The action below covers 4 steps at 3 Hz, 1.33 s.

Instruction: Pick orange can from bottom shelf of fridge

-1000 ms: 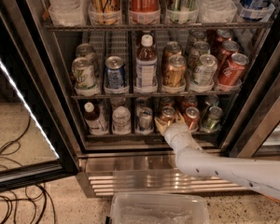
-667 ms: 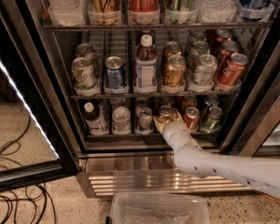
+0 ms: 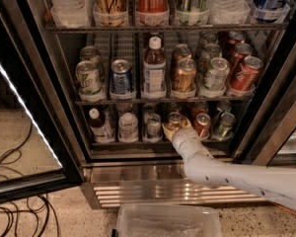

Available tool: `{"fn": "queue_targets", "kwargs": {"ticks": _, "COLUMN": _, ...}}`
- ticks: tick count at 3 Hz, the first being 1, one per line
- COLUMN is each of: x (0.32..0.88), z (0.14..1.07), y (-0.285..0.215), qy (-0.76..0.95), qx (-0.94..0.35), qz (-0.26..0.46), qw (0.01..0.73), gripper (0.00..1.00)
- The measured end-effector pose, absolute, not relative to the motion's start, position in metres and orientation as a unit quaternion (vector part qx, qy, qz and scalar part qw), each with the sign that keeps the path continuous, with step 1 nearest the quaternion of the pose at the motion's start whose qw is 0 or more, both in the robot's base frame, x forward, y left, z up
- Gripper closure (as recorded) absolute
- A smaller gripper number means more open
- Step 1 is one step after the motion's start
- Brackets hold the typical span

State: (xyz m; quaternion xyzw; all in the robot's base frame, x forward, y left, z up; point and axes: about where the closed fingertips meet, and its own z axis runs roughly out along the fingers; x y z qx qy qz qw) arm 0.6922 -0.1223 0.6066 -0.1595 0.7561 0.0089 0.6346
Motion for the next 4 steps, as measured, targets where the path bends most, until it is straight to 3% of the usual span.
{"fn": "queue_targets", "kwargs": {"ticks": 3, "x": 0.67, "z": 0.643, "y": -0.12, "qy": 0.728, "qx": -0.165, "qz": 0.038, "qw": 0.665, "gripper": 1.0}}
{"fn": "queue_targets", "kwargs": {"ticks": 4, "x": 0.654, "z": 0.648, "y": -0.132, "qy": 0.73, "qx": -0.16, "qz": 0.095, "qw": 0.658, "gripper": 1.0}}
